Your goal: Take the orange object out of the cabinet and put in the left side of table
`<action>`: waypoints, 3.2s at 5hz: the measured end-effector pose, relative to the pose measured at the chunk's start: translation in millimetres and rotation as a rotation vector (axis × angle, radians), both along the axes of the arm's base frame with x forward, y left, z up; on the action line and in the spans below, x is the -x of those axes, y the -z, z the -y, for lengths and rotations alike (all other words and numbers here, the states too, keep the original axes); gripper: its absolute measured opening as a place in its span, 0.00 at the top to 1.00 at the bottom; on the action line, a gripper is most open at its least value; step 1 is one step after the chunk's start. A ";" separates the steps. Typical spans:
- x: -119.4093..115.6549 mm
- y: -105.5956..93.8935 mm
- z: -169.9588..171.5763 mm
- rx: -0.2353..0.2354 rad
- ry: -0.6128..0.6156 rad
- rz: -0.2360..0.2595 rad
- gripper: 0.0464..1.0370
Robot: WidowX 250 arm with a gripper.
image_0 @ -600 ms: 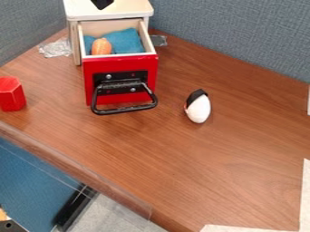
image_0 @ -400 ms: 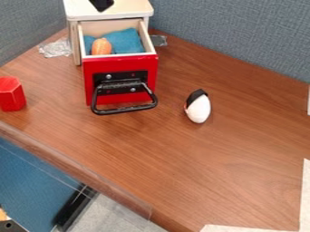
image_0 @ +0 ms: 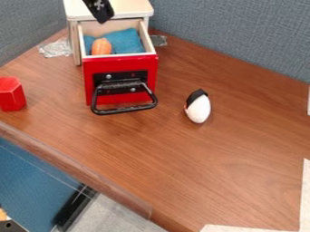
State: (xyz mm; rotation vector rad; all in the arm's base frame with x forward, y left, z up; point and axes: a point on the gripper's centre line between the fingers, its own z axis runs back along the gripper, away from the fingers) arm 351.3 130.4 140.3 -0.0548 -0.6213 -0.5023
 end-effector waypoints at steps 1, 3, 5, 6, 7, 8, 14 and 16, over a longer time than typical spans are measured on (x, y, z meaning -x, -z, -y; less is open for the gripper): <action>5.1 8.1 8.8 0.025 -0.091 -0.028 0.04; 5.4 12.0 19.5 0.067 -0.272 -0.064 0.04; -4.2 25.1 19.6 0.066 -0.319 -0.060 0.04; -6.6 34.7 17.9 0.065 -0.326 -0.070 0.04; -8.9 42.5 15.6 0.064 -0.333 -0.083 0.04; -13.4 43.7 12.6 0.056 -0.332 -0.083 0.04; -22.0 58.1 -0.5 0.037 -0.338 -0.136 0.38; -19.4 62.4 -3.2 0.016 -0.357 -0.136 0.83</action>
